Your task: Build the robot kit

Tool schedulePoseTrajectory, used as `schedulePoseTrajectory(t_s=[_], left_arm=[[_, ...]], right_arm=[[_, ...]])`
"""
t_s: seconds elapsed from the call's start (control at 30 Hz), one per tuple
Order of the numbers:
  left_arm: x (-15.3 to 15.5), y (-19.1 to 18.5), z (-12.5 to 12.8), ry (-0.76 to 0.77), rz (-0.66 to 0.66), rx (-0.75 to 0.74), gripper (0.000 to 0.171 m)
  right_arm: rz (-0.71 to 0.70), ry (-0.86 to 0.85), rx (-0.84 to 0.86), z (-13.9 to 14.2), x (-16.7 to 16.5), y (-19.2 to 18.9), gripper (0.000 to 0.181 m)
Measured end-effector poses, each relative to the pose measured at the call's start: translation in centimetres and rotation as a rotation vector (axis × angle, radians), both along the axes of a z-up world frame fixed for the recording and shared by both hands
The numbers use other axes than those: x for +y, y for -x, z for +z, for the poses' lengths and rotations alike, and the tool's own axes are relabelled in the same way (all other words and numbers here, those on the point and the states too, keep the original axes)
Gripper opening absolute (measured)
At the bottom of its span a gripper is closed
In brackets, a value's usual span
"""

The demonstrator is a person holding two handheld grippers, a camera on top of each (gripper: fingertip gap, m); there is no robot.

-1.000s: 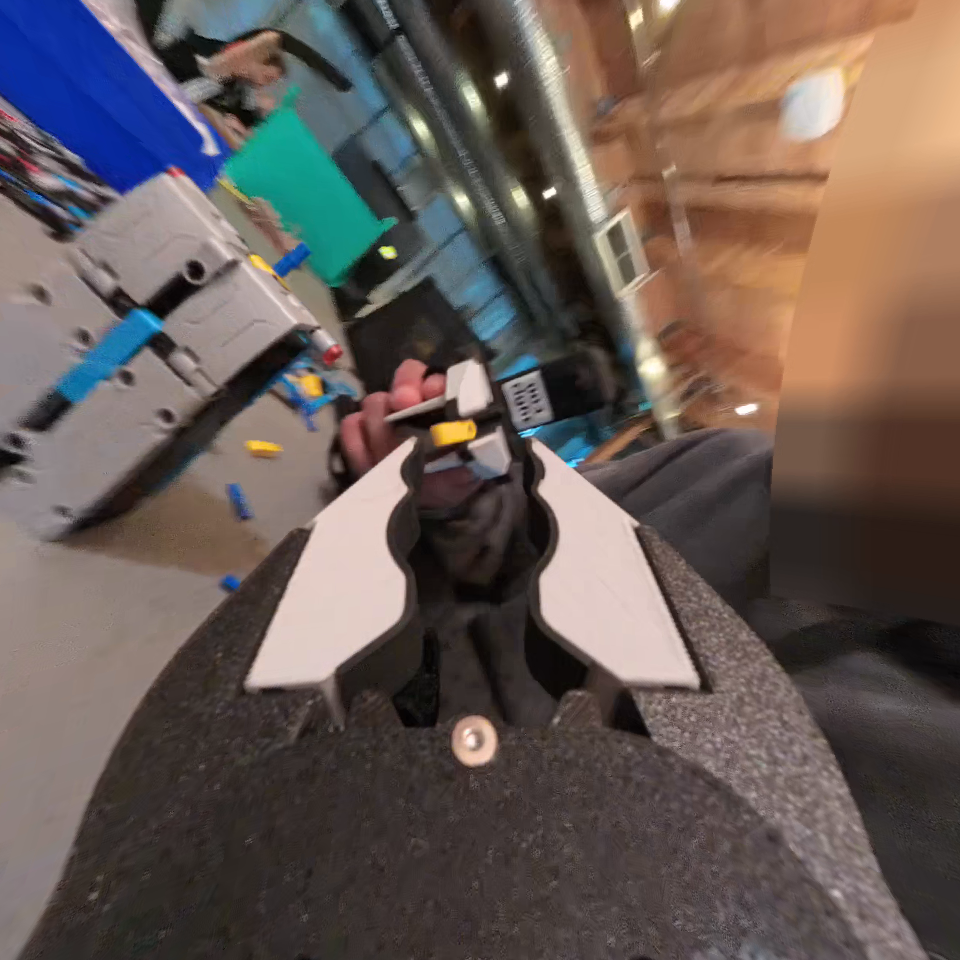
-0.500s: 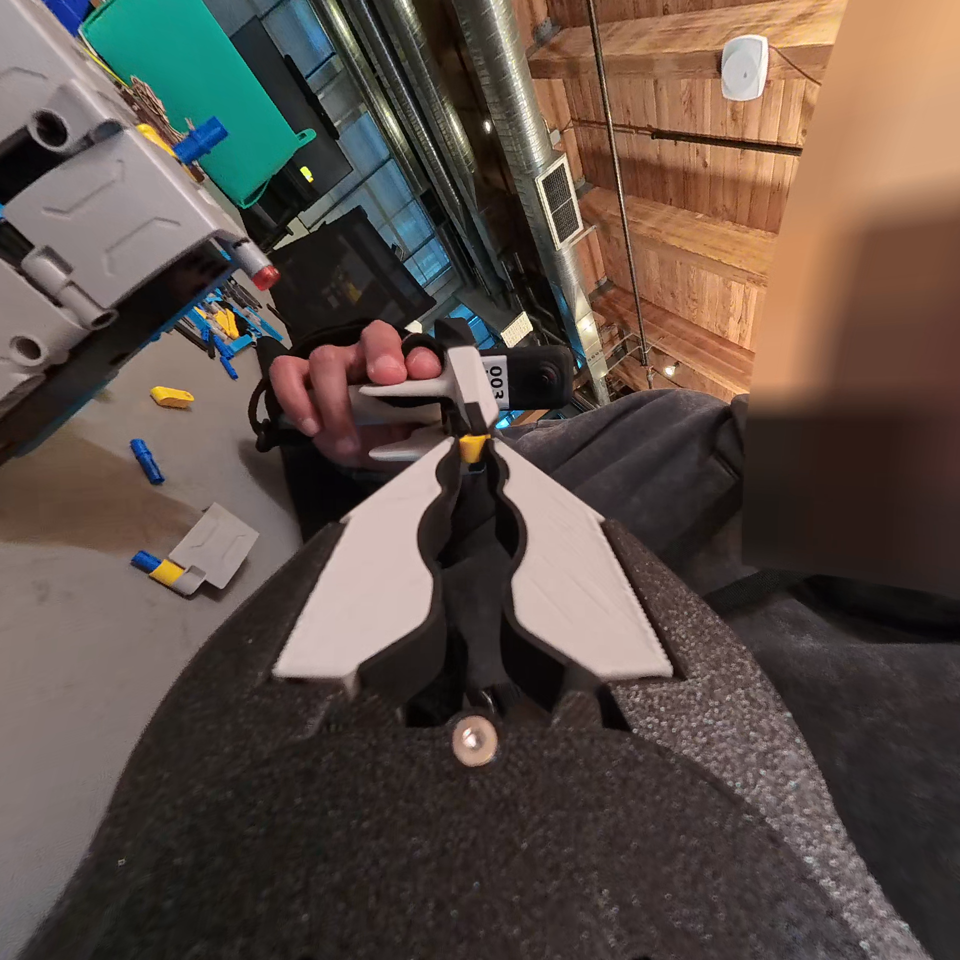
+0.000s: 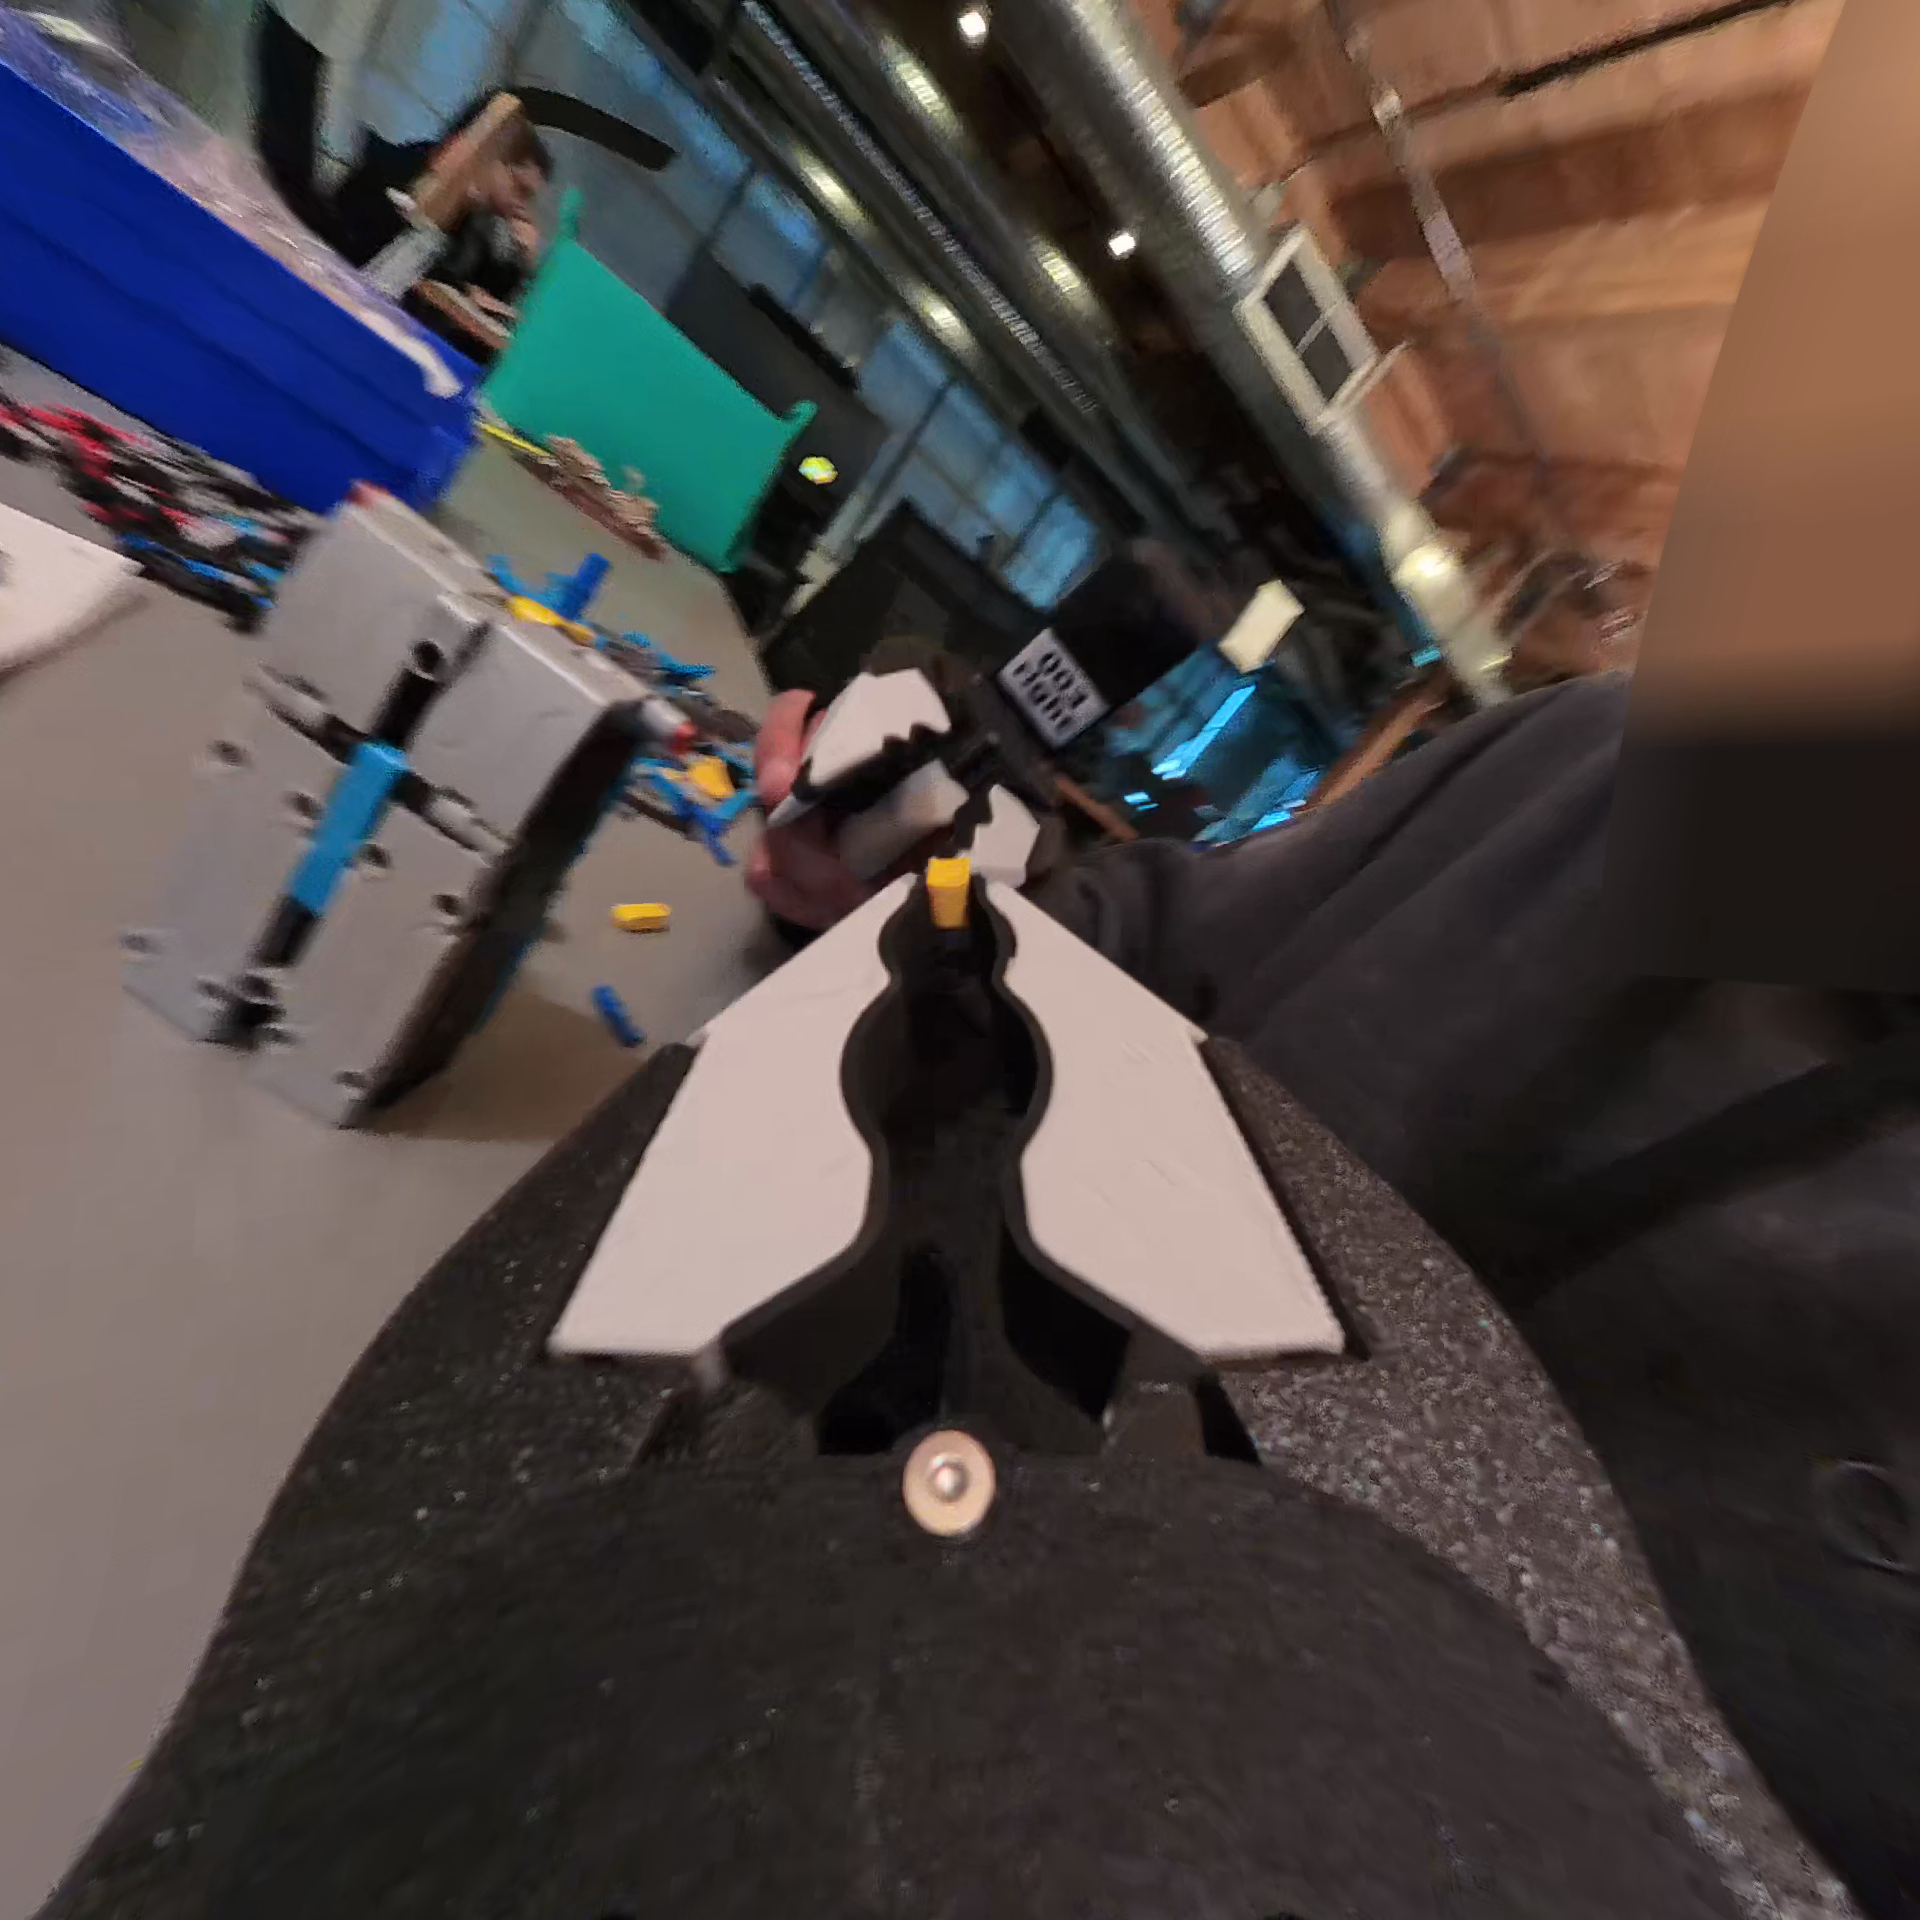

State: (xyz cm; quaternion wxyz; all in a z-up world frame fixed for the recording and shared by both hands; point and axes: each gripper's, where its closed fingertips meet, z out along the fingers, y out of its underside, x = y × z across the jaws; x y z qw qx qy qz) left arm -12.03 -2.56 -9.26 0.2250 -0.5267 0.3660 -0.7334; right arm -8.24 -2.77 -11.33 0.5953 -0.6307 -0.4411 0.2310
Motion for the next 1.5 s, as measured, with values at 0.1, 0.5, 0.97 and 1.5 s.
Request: schedulePoseTrajectory(t_s=[0.1,0.5,0.97,1.5], left_arm=[[1.0,-0.4,-1.2,-0.146,0.115,0.07,0.007],[1.2,-1.0,-2.7,-0.367,0.209,0.167,0.007],[1.1,-1.2,-3.0,-0.376,0.206,0.181,0.007],[0.6,-1.4,-3.2,-0.405,0.186,0.193,0.007]], right_arm=[[-0.13,0.1,-0.084,-1.9,2.4,-4.5,0.028],[-0.441,0.416,-0.257,-6.8,5.7,-16.5,0.028],[-0.404,0.593,-0.363,-10.3,4.3,-15.7,0.023],[-0.493,0.664,-0.326,-11.0,6.0,-15.3,0.005]])
